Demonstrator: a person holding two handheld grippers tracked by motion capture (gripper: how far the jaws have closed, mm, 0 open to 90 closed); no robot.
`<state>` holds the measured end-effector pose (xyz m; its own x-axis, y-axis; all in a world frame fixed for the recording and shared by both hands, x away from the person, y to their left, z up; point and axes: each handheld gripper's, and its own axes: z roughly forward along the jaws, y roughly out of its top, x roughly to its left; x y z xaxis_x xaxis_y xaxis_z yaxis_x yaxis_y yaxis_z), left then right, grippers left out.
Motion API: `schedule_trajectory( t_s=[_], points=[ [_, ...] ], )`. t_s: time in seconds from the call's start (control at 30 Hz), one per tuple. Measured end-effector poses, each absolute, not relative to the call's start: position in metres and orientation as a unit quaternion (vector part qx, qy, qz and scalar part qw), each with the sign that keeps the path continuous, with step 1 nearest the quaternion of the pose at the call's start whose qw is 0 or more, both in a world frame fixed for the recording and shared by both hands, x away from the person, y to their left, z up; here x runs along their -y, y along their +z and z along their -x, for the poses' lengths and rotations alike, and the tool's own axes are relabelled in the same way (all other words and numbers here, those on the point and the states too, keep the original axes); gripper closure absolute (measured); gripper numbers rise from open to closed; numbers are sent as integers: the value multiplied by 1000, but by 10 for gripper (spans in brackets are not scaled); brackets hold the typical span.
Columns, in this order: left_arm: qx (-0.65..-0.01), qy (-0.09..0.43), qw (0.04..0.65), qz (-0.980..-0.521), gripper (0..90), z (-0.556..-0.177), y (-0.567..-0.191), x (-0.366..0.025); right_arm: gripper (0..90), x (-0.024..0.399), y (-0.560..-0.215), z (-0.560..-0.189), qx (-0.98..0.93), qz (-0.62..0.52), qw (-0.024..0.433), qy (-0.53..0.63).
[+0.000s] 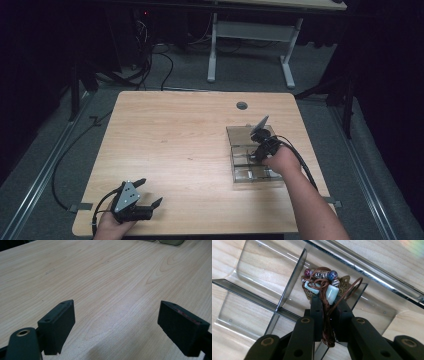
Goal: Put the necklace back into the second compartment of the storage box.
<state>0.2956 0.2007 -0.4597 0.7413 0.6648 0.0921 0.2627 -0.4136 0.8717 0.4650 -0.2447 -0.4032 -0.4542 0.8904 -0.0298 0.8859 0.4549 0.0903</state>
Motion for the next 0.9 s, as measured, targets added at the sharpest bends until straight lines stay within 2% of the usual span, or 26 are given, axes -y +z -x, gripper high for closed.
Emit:
schedule_trajectory(
  t_s=[0.47,0.7,0.9],
  points=[
    [-285,219,458,-813,149,-296,-460,-200,796,246,-405,-457,-846,-532,24,36],
    [-285,219,458,-813,149,-296,-460,-201,712,246,-400,-458,-839,-542,21,47],
    [-284,219,458,-814,149,-296,-460,-200,678,247,-384,-456,-835,-546,24,65]
  ],
)
